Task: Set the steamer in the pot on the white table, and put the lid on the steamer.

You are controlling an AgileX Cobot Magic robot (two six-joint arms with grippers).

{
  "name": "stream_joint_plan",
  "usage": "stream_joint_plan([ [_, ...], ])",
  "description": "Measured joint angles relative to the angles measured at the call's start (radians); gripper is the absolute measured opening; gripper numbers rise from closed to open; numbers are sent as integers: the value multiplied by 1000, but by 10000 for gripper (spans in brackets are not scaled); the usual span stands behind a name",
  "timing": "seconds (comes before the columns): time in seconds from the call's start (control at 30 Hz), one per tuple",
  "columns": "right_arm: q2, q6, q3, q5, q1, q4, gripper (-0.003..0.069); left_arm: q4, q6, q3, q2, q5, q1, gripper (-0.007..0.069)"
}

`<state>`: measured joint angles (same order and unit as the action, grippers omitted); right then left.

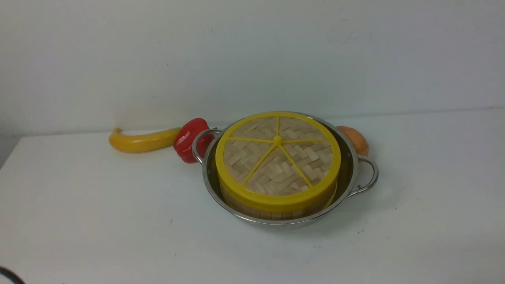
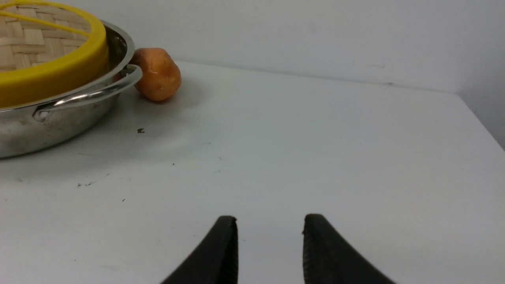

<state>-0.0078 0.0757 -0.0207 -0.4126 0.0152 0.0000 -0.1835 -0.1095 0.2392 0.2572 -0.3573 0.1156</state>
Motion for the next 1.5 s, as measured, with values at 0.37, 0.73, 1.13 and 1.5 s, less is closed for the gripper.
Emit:
stream_joint_plan([
  [0.37, 0, 0, 0, 0, 0, 0, 235, 8, -17, -196, -207, -8, 0, 281],
  [0.73, 0, 0, 0, 1, 0, 0, 238, 9, -86, -261, -266, -72, 0, 281],
  [1.13, 0, 0, 0, 1, 0, 0, 238, 9, -23, -261, -266, -72, 0, 281],
  [1.5, 0, 0, 0, 1, 0, 0, 238, 9, -23, -261, -266, -72, 0, 281],
])
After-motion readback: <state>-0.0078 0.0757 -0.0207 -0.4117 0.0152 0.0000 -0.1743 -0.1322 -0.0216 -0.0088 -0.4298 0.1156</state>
